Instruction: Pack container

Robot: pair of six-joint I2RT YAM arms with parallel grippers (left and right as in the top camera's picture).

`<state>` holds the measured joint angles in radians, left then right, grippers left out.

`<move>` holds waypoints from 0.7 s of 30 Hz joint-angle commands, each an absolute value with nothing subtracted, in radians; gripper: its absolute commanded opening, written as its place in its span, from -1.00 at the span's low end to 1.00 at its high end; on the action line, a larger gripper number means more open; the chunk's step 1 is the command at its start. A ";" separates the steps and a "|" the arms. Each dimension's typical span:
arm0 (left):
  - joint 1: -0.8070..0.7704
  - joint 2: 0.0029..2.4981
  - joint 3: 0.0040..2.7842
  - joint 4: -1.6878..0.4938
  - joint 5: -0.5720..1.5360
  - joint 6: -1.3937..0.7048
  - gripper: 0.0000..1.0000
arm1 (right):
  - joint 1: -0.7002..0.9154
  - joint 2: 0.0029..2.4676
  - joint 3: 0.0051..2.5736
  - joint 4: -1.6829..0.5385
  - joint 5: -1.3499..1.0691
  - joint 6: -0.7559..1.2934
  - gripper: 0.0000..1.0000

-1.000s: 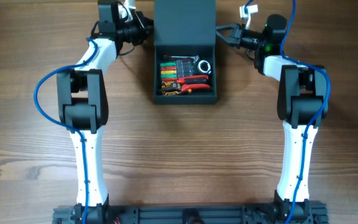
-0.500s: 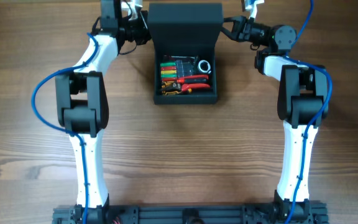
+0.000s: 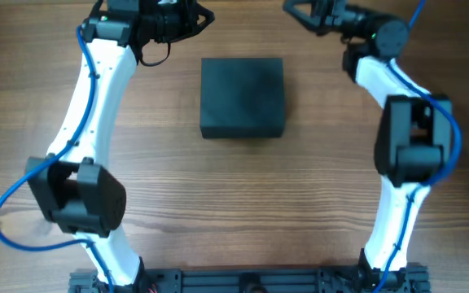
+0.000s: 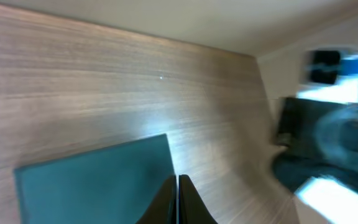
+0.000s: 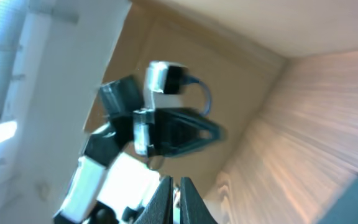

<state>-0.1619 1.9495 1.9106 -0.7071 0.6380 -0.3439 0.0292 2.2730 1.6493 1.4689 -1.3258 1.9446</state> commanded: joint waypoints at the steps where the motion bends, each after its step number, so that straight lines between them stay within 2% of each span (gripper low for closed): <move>1: -0.211 1.854 1.917 -0.827 0.451 -0.239 -0.92 | 0.074 2.091 1.666 1.316 -1.398 1.730 -0.91; 5: -0.297 1.835 1.917 -1.002 0.228 -0.178 -0.92 | 0.123 1.991 1.666 0.956 -1.477 1.411 -0.91; 8: -0.334 1.835 1.917 -1.042 0.145 -0.179 -0.92 | 0.151 1.986 1.666 0.835 -1.465 1.314 -0.91; 11: -0.336 1.834 1.917 -1.029 0.137 -0.179 -0.92 | 0.160 1.982 1.673 0.846 -1.410 1.345 -0.91; 15: -0.324 1.834 1.917 -1.031 0.137 -0.179 -0.92 | 0.158 1.964 1.697 0.968 -1.270 1.601 -0.91; 17: -0.316 1.834 1.917 -1.029 0.137 -0.179 -0.92 | 0.158 1.930 1.715 0.933 -1.196 1.552 -0.91; 19: -0.308 1.834 1.917 -1.030 0.137 -0.179 -0.92 | 0.158 1.886 1.742 0.725 -1.139 1.376 -0.91; 20: -0.303 1.834 1.917 -1.031 0.137 -0.179 -0.92 | 0.158 1.859 1.767 0.553 -1.102 1.228 -0.91; 21: -0.298 1.834 1.917 -1.031 0.137 -0.179 -0.92 | 0.158 1.822 1.810 0.288 -1.019 0.994 -0.91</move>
